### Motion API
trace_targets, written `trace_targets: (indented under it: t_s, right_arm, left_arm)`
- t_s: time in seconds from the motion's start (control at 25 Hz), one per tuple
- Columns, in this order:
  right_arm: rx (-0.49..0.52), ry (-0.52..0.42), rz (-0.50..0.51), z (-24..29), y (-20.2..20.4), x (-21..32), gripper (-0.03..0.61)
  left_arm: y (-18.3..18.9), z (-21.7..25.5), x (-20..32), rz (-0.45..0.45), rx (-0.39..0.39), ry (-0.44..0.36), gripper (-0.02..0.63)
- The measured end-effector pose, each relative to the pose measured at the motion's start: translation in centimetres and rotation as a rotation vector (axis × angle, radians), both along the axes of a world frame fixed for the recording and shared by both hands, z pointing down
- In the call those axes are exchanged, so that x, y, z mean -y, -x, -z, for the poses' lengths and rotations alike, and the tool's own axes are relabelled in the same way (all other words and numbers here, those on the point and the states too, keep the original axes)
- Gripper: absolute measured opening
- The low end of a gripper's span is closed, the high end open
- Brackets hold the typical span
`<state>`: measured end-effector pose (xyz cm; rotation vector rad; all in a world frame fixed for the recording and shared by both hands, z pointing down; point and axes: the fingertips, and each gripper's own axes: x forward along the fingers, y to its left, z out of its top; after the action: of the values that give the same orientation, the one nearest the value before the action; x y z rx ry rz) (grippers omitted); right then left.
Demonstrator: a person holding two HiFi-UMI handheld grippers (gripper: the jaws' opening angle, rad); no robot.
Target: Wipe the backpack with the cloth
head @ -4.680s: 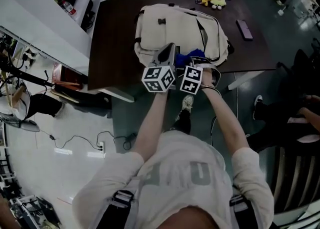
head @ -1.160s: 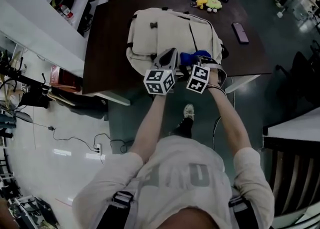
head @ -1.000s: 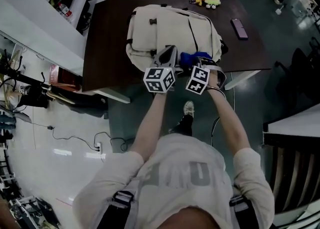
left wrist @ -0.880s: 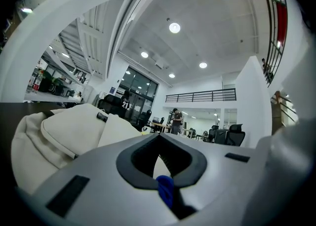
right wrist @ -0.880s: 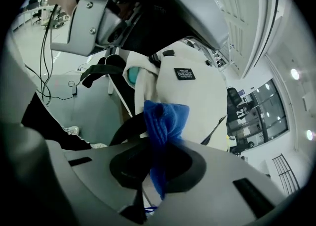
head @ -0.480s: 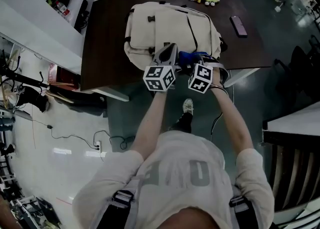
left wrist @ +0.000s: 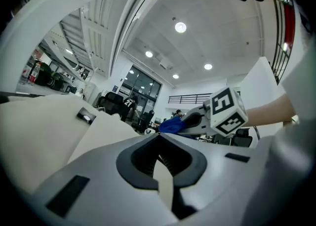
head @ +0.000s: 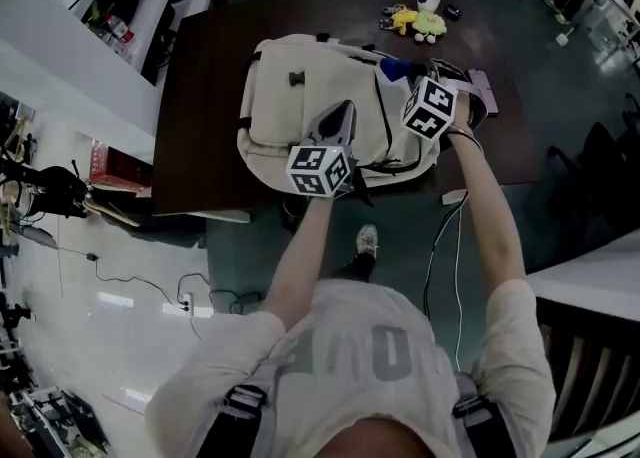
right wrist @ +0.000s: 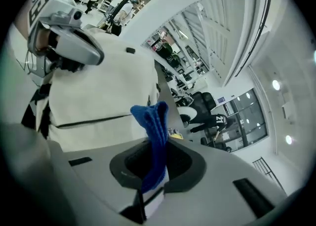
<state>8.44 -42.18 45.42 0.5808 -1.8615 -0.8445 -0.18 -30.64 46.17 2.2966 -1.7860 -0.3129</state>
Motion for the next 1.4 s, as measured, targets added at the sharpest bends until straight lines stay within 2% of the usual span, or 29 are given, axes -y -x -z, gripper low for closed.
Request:
trace_targets:
  t_s: [0.08,0.24,0.44,0.84,1.08,1.24,1.4]
  right_arm:
    - [-0.018,-0.009,-0.004,0.1,0.4,2.9,0.041]
    - [-0.043,0.011,0.001,-1.7,2.2,6.4,0.041]
    - [-0.086,0.057,0.033,-5.3,3.8,7.9,0.041]
    - [-0.138,0.074,0.080,-9.0,3.9,6.1,0.041]
    - [-0.131,0.057,0.064,-9.9,2.2,4.1,0.041]
    - [-0.115,0.092,0.047,-10.5,1.2,1.8,0.041]
    - [-0.126,0.119,0.038,-11.5,0.1,-0.4,0.041]
  left_arm:
    - [-0.1,0.6,1.6,-0.009,0.011,-0.015,0.002]
    - [1.0,0.9,3.4,0.015,-0.041,-0.013,0.002]
    - [0.1,0.7,4.3,0.004,0.034,0.005,0.002]
    - [0.6,0.5,4.6,0.025,0.019,0.004,0.002]
    - [0.6,0.6,4.4,0.023,0.021,-0.002,0.002]
    - [0.5,0.5,4.3,0.011,0.013,-0.001,0.002]
    - [0.1,0.5,4.1,0.002,0.052,0.002,0.002]
